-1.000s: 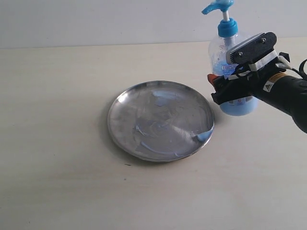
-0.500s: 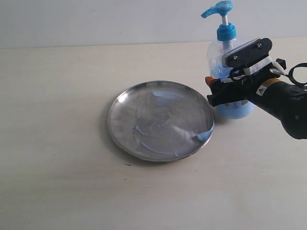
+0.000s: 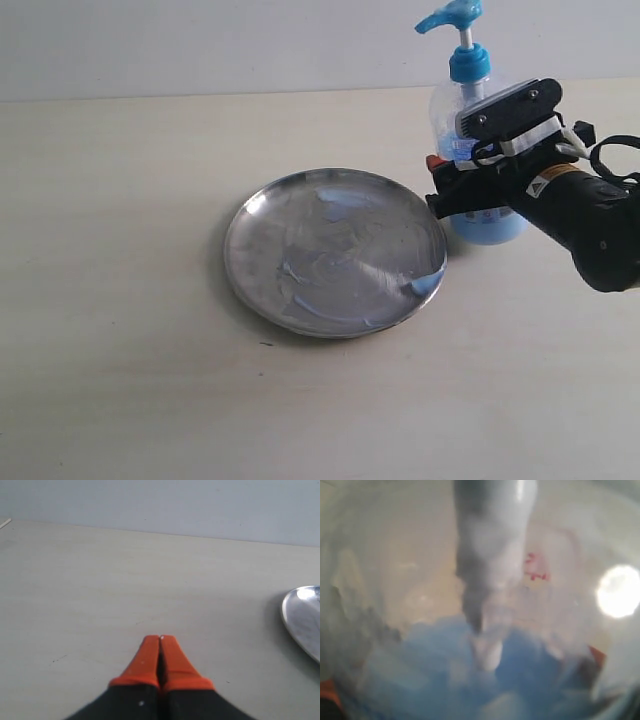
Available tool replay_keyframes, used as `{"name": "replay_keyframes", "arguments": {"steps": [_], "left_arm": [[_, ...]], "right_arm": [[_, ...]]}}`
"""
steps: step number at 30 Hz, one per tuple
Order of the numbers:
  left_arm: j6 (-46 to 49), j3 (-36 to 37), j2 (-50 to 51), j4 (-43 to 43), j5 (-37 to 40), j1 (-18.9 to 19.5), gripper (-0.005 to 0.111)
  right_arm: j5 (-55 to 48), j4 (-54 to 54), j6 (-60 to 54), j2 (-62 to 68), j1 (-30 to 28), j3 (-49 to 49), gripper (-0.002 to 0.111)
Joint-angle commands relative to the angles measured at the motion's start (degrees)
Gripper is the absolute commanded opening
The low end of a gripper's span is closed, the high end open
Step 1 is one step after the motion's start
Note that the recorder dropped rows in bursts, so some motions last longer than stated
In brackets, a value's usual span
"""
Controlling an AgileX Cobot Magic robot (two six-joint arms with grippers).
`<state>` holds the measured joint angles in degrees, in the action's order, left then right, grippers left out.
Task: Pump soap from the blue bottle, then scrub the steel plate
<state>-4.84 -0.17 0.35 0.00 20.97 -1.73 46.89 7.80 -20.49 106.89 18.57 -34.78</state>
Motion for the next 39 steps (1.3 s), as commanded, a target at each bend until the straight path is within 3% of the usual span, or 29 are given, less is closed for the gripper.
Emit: {"name": "replay_keyframes", "arguments": {"steps": [1,16,24,30,39], "left_arm": [[0.1,0.2,-0.4,0.0,-0.8,0.0,0.000],[0.1,0.1,-0.4,0.0,0.1,0.0,0.000],[0.1,-6.4,6.0,0.0,0.3,-0.4,0.000],[0.1,-12.3,11.7,0.0,0.3,-4.2,0.000],[0.1,-25.2,25.7,0.0,0.3,-14.1,0.000]], "right_arm": [[8.0,-0.3,0.5,0.5,0.1,-1.1,0.000],[9.7,-0.3,3.7,2.5,0.1,-1.1,0.000],[10.5,-0.5,4.0,2.5,0.1,-1.1,0.000],[11.9,-0.9,4.0,2.5,0.1,-1.0,0.000],[13.1,-0.9,4.0,2.5,0.1,-1.0,0.000]]}}
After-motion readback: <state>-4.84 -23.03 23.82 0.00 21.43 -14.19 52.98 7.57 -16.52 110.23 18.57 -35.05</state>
